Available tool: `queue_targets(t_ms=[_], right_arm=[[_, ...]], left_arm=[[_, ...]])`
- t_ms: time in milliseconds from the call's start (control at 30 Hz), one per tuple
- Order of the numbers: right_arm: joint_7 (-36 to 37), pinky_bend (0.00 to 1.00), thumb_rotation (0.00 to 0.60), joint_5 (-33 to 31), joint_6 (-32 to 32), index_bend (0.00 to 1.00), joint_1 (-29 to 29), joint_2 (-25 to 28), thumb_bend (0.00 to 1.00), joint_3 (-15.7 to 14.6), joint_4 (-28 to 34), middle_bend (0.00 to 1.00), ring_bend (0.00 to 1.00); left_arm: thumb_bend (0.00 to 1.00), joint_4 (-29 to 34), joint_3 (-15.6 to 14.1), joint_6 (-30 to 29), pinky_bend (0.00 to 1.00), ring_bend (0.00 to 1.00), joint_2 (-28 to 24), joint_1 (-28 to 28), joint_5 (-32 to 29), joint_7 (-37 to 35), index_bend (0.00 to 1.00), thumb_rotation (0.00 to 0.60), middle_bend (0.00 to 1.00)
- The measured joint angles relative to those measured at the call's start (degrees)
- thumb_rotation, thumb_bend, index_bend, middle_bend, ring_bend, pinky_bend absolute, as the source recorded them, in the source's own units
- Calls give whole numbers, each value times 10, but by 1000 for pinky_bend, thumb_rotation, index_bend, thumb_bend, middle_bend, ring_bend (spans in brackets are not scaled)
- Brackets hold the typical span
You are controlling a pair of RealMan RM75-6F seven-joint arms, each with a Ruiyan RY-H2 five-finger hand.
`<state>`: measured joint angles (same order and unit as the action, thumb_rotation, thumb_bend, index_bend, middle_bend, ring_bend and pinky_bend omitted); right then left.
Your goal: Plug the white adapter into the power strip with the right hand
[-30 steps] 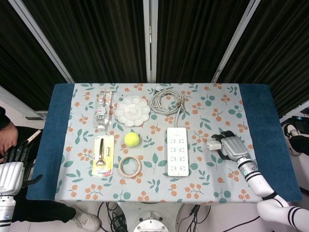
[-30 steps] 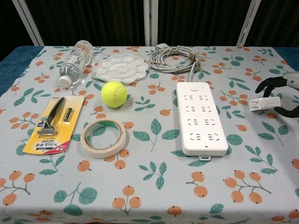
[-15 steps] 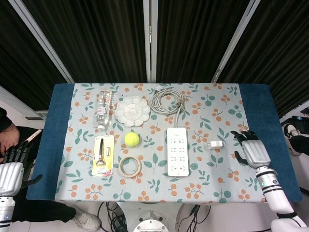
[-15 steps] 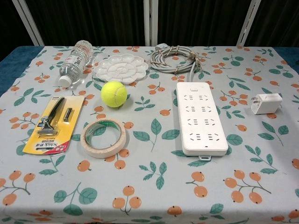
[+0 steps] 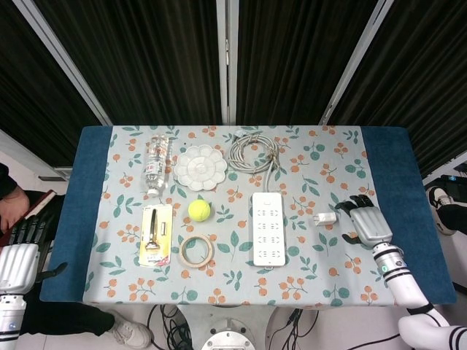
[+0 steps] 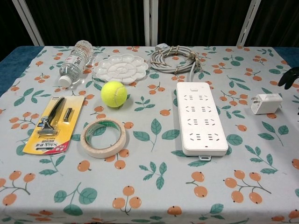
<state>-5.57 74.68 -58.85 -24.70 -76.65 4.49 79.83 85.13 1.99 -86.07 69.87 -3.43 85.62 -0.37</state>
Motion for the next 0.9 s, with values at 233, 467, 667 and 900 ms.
queue_targets(t_ms=[233,467,667,900], right_arm=[[65,123,600,4,29,342,-23,-56,123,10,-76,324,132],[111,137,600,11,43,401,-31,-83,267,12,-117,362,151],[136,151,600,19,47,513,-35,-91,333,12,-135,446,195],[94,152,600,37,43,572,-45,-64,361,8,-111,493,231]], left_arm=[[70,3,0,2,0,0,-2,1,-3,2,0,600,11],[70,4,0,5,0,0,-1,-1,-5,3,0,600,11],[70,2,-1,7,0,0,-1,0,-8,0,0,600,11],[70,-1,-2,4,0,0,-1,3,-7,-4,0,600,11]])
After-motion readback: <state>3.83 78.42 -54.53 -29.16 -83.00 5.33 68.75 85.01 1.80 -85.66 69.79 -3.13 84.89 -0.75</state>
